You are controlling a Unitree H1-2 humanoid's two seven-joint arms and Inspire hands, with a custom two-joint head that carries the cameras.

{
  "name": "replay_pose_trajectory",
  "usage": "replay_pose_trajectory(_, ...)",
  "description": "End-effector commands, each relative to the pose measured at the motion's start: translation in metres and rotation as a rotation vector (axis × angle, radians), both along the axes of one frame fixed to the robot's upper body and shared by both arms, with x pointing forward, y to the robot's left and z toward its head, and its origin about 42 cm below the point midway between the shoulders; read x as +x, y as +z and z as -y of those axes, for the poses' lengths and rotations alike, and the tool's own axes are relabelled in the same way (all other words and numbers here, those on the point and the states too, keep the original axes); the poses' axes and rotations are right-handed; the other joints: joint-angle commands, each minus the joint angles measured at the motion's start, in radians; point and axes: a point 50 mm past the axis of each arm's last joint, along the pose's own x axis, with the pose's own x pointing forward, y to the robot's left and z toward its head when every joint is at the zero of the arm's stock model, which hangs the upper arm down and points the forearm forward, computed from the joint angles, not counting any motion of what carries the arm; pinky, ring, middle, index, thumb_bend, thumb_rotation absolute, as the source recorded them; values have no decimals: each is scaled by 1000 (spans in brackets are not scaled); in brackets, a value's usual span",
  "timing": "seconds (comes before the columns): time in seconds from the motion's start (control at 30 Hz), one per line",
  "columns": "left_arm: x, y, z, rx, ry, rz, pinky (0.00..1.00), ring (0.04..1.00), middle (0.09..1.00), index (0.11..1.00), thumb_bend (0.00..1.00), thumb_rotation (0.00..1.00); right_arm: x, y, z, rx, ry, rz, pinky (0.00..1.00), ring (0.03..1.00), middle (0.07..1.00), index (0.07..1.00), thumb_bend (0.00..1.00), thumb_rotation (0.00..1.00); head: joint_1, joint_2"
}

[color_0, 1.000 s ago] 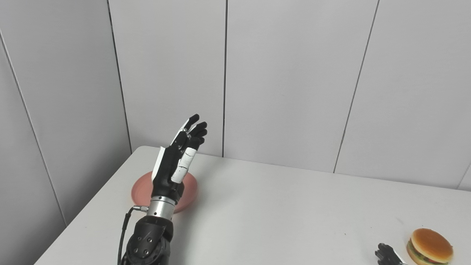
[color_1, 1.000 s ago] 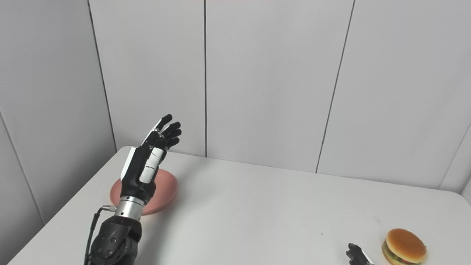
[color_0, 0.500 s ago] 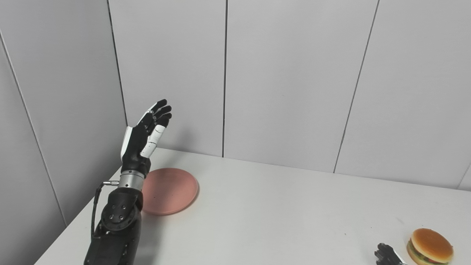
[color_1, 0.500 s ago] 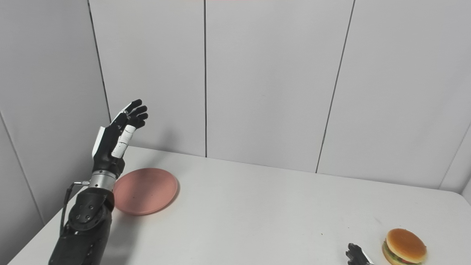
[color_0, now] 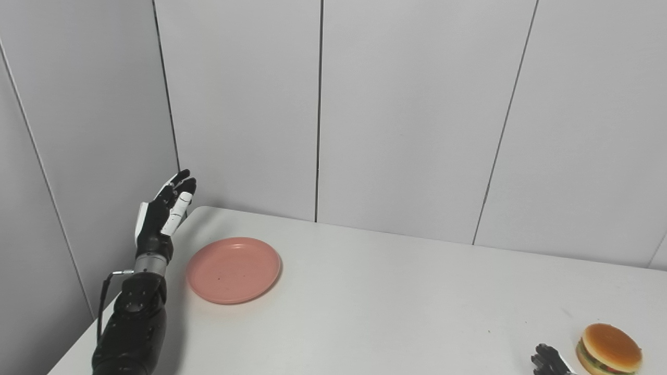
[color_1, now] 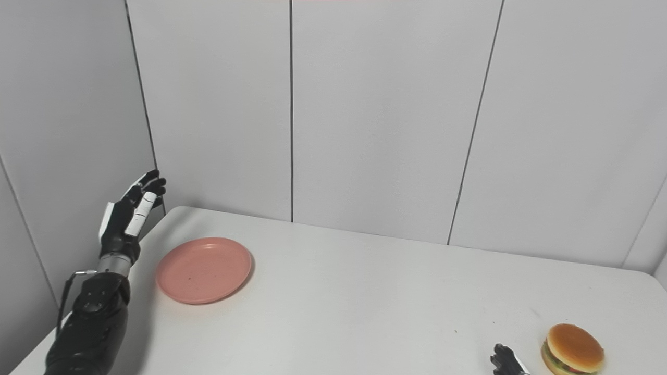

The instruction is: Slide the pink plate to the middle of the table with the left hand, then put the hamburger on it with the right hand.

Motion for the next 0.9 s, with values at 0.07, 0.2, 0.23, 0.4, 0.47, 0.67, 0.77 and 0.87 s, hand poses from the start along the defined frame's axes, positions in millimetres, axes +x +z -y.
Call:
replay_pose_trajectory(0.07,16,38,-23,-33,8,121,883,877,851,813,950,741,13,-40,15,-6,-53,-248,938,908,914,870,875,1000,-3,4)
replay_pose_trajectory(0.2,17,25,-24,-100,-1,93,872,884,852,819,953,722,11,-40,17,-8,-54,-254,932,909,915,875,872,1000,-2,12)
replay_pose_trajectory(0.23,18,23,-24,-110,-4,87,855,880,849,818,952,719,11,-39,17,-7,-56,-255,929,909,917,876,876,1000,-2,12)
replay_pose_trajectory(0.4,23,18,-26,-115,-26,36,856,872,837,807,970,725,9,-39,17,-6,-55,-250,937,911,916,874,872,1000,-8,20)
replay_pose_trajectory(0.47,24,17,-26,-120,-34,23,863,863,839,816,974,720,8,-38,18,-7,-54,-248,933,909,916,875,875,1000,-10,23)
replay_pose_trajectory(0.67,35,16,-16,-165,-56,12,875,869,842,813,931,706,6,-37,18,-12,-58,-246,931,909,919,875,862,1000,-16,32)
replay_pose_trajectory(0.77,38,14,-12,-175,-58,-6,864,858,841,817,927,708,5,-36,18,-14,-59,-244,928,903,914,874,875,1000,-22,38)
replay_pose_trajectory(0.87,41,9,-5,-187,-72,-18,869,856,838,812,923,709,4,-36,18,-10,-56,-244,926,898,912,875,880,1000,-25,42)
